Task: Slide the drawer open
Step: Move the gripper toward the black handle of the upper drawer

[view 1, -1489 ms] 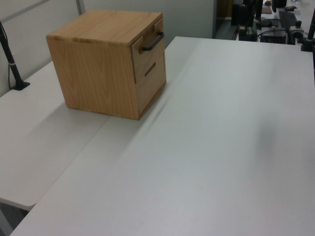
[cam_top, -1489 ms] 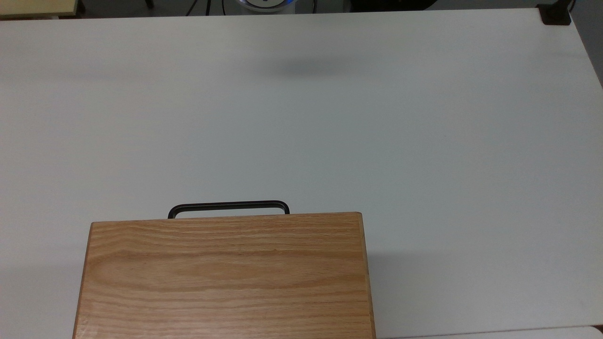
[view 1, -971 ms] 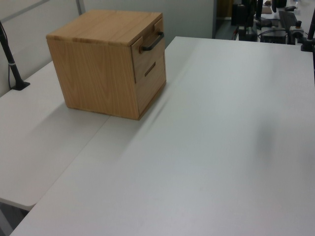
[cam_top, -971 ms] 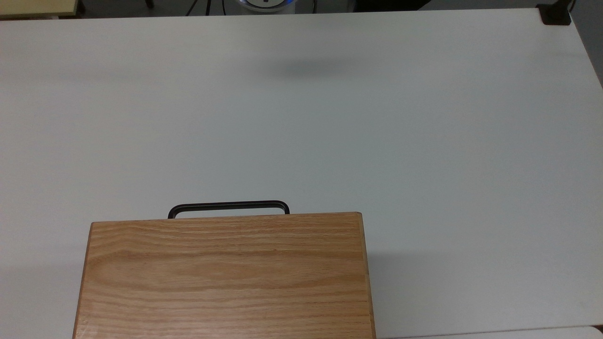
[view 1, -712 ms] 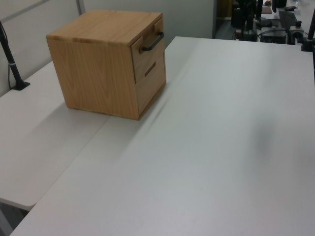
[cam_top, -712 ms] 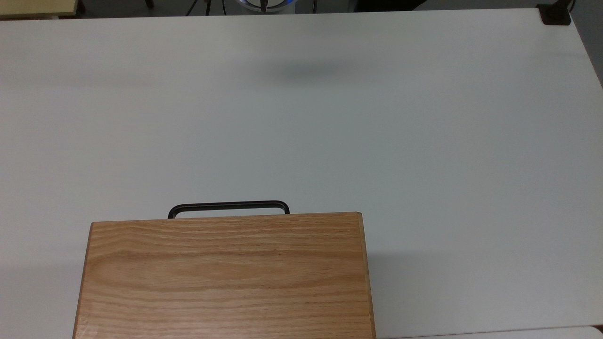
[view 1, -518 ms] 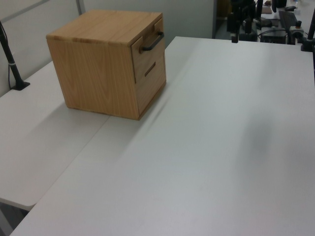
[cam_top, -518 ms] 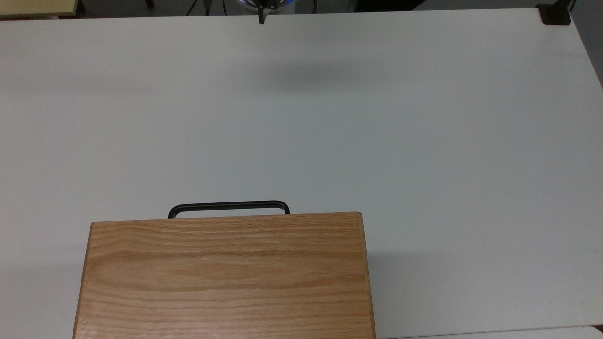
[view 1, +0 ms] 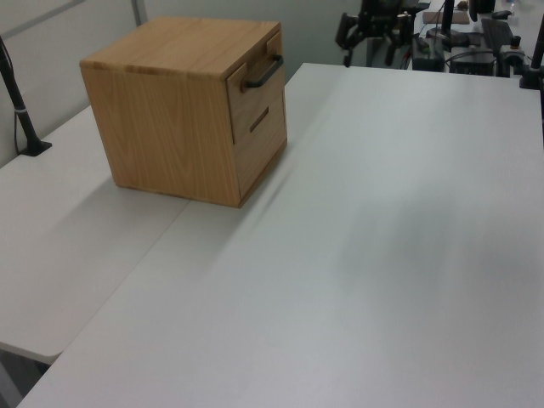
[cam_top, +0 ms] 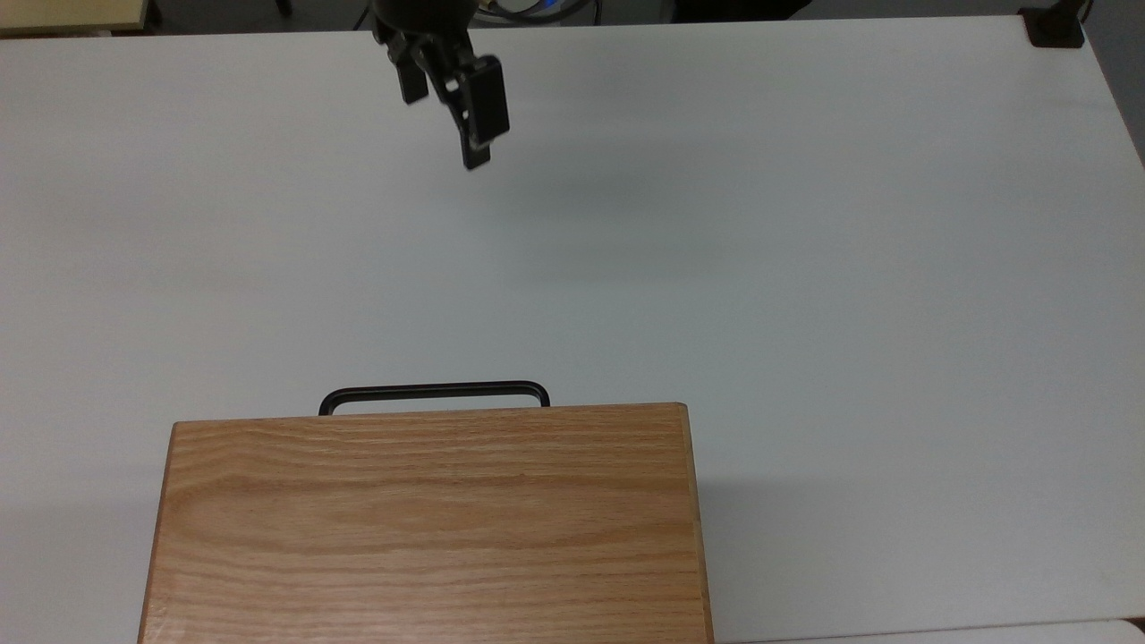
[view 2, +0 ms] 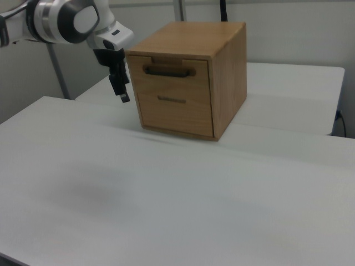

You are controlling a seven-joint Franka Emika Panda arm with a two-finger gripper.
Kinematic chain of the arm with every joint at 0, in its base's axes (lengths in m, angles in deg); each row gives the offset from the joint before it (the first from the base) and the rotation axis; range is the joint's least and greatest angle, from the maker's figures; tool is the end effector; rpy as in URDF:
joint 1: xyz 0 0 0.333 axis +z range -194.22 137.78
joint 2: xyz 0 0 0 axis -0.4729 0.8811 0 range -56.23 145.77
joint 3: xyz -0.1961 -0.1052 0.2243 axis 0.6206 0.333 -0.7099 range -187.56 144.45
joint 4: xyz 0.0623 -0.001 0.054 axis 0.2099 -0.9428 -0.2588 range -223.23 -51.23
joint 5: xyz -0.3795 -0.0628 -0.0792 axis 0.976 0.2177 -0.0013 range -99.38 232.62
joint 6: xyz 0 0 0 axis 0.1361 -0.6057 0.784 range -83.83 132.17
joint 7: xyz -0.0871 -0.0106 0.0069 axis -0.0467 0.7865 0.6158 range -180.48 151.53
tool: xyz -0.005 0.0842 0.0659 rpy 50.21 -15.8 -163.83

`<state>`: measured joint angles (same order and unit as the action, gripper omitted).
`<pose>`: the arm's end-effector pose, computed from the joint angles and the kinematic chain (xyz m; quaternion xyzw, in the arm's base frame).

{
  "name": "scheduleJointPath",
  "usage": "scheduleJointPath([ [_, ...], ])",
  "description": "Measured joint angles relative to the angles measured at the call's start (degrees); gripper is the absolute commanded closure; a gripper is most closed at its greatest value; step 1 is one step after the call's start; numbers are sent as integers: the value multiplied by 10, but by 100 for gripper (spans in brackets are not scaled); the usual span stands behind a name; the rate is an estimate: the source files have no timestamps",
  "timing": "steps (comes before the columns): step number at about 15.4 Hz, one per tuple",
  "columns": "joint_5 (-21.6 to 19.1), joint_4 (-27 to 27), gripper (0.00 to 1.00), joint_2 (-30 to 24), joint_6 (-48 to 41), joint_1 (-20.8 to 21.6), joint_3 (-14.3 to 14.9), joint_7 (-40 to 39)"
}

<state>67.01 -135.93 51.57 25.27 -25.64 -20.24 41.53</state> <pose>0.6184 0.0139 0.5971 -0.8831 0.4562 -0.0985 0.0485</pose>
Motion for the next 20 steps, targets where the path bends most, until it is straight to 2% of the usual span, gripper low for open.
scheduleJointPath([
  [3,-32,0,0,21,99,0,0,94],
  [6,-69,0,0,46,204,-2,0,145],
  [11,-129,-14,0,85,388,-1,-1,163],
  [17,-163,-99,0,87,583,2,-6,166],
  [20,-166,-124,17,94,635,9,-7,167],
])
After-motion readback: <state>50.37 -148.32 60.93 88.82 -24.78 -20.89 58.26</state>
